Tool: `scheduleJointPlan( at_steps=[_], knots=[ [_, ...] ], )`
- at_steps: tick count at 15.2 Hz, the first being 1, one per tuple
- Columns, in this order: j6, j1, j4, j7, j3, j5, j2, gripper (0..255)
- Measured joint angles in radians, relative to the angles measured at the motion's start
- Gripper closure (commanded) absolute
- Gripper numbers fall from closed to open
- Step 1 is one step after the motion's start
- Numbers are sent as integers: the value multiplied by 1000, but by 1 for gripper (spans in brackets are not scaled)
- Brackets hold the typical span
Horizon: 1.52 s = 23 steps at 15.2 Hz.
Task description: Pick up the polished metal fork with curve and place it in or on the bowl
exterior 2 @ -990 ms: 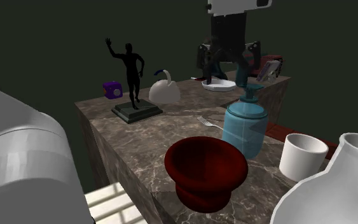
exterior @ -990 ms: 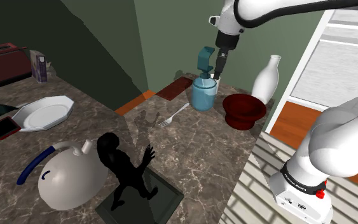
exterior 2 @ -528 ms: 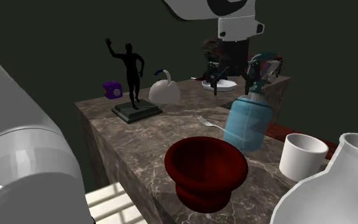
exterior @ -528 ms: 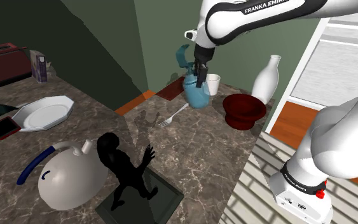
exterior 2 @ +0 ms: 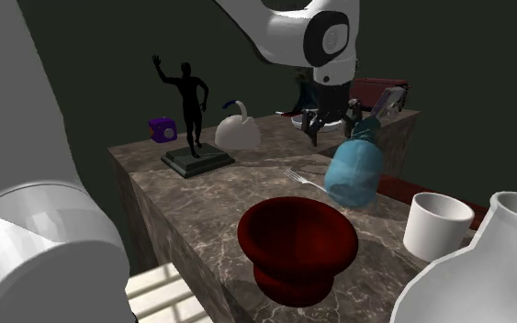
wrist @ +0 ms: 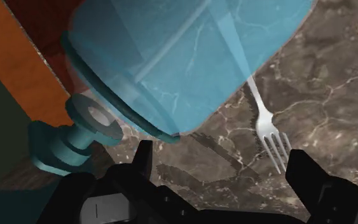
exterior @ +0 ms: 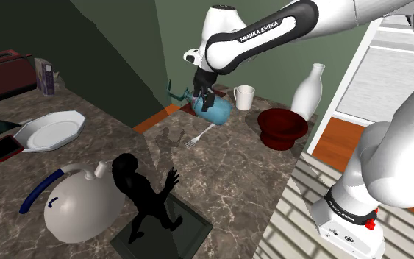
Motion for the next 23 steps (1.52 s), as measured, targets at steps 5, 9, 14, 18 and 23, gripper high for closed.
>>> scheduleJointPlan(
  at_steps=[5,9,14,18,23],
  knots=[
    [-51,42,40,-167,40,21,118,0],
    [-79,45,50,-219,48,27,194,0],
    [-25,46,27,-228,51,33,233,0],
    [-17,46,26,-229,51,34,241,0],
    [-14,46,30,-229,51,34,236,255]
  ],
)
